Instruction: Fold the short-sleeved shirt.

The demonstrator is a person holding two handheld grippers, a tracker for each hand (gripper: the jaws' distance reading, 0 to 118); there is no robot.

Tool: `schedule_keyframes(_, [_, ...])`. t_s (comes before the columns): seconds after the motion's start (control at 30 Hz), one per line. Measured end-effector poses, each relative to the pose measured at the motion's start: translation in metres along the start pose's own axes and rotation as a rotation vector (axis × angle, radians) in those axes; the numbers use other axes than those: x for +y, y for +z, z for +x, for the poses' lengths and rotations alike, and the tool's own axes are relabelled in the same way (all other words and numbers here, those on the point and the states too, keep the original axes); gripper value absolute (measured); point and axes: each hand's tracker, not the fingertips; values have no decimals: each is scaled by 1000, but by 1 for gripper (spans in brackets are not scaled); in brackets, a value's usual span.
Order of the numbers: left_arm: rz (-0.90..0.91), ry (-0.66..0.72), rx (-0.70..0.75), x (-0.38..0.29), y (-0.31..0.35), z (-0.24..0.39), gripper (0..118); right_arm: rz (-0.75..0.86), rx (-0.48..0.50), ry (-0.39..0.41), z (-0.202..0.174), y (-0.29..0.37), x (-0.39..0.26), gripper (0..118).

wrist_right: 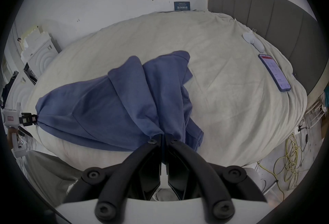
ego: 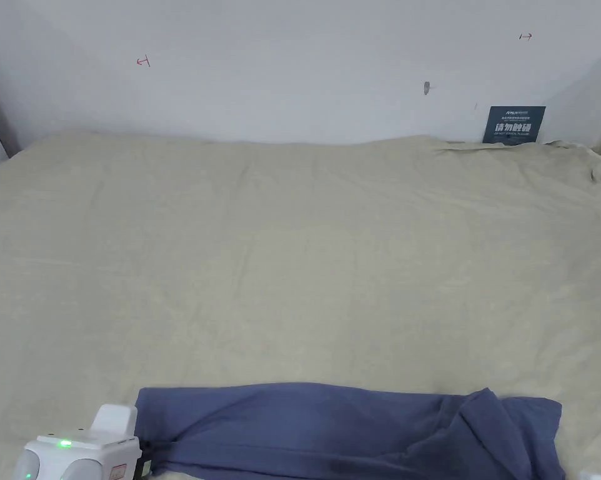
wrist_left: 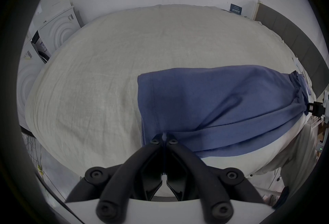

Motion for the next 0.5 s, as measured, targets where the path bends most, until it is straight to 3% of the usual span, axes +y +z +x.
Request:
schedule_keyframes(0.13, [-7, -15, -10, 5, 8, 0, 12, 17, 6, -9, -1, 12, 4, 3])
schedule_keyframes(0.2, [-4, -13, -11, 8, 11, -3, 36, 44, 6, -16, -2, 22, 8, 9])
schedule_keyframes(0.23, [8, -7, -2, 11, 14, -4, 57, 70, -4, -15, 1, 26, 11, 20])
schedule_keyframes(0.27, [25, 9, 4, 14, 20, -5, 82, 84, -1, -16, 0, 32, 15, 45])
schedule_keyframes(0.33, [73, 46, -8, 22, 34, -5, 111, 138, 10, -24, -1, 44, 26, 82])
schedule_keyframes(0.37, [111, 58, -25, 26, 41, -6, 115, 180, 12, -27, -5, 54, 32, 93])
schedule_keyframes(0.5, [241, 84, -51, 45, 73, -1, 115, 290, 42, 2, -10, 75, 60, 93])
